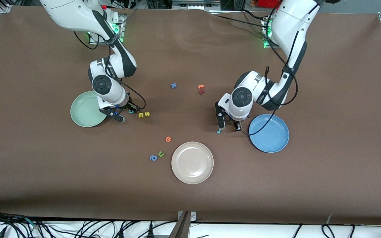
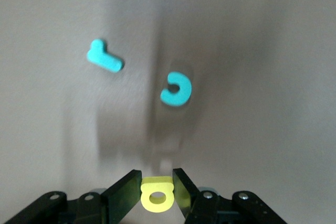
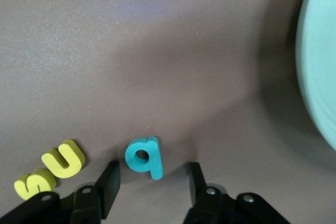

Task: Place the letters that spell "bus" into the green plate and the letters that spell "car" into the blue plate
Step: 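Release the yellow a onto the blue plate with the left gripper, then grasp the teal c with the left gripper while the right gripper grasps teal q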

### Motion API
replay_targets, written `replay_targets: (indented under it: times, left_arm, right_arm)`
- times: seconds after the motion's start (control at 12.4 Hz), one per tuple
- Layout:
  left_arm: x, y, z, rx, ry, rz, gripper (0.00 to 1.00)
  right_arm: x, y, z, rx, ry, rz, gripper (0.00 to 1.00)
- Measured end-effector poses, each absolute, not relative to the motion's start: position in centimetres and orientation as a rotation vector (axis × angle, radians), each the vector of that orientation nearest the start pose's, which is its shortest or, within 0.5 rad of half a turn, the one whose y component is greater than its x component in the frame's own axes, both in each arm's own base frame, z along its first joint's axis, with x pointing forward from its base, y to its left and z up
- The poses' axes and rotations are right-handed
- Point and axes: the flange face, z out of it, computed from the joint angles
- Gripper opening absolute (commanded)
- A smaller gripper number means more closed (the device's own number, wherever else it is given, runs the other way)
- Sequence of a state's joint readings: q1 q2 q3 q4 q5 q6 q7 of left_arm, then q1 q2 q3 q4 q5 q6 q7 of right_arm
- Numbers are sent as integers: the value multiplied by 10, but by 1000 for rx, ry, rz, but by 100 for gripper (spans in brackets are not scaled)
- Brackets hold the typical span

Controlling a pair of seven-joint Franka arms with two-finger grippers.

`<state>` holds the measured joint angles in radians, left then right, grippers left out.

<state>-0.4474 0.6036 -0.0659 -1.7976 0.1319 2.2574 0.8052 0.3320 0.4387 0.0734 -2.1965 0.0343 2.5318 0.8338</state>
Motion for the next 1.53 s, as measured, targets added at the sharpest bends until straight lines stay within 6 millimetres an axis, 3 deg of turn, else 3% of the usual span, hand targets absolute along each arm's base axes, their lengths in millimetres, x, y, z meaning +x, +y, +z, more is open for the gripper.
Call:
replay_targets:
  times: [0.24,0.32,0.4,0.56,0.65,0.81,1.21,1.37,1.53]
  left_arm:
    - [578,-271,234,-2389,1956,260,21]
    - [588,-253,239,-2382,1970,253,40]
    - [599,-231,242,-2379,1980,245,97]
    - [614,-192,244,-2394,1975,243,100]
    - [616,-186,244,-2400,1970,244,100]
    - [610,-205,245,-2404,1980,232,100]
    - [574,-300,240,-2608,1761,210,100]
    - [571,-327,228,-2716,1629,212,100]
    - [570,-347,218,-2841,1392,215,100]
  right_arm:
    - [499,215,173,-3072,723,177,54]
    - [499,215,174,-3071,723,177,54]
    - [500,216,174,-3071,723,175,54]
    - [500,216,174,-3071,720,175,54]
    - [500,216,174,-3072,718,175,54]
    - [500,215,174,-3071,717,173,54]
    - [501,214,174,-3071,709,169,54]
    - [501,213,174,-3072,704,169,54]
    - [501,213,174,-3072,702,168,54]
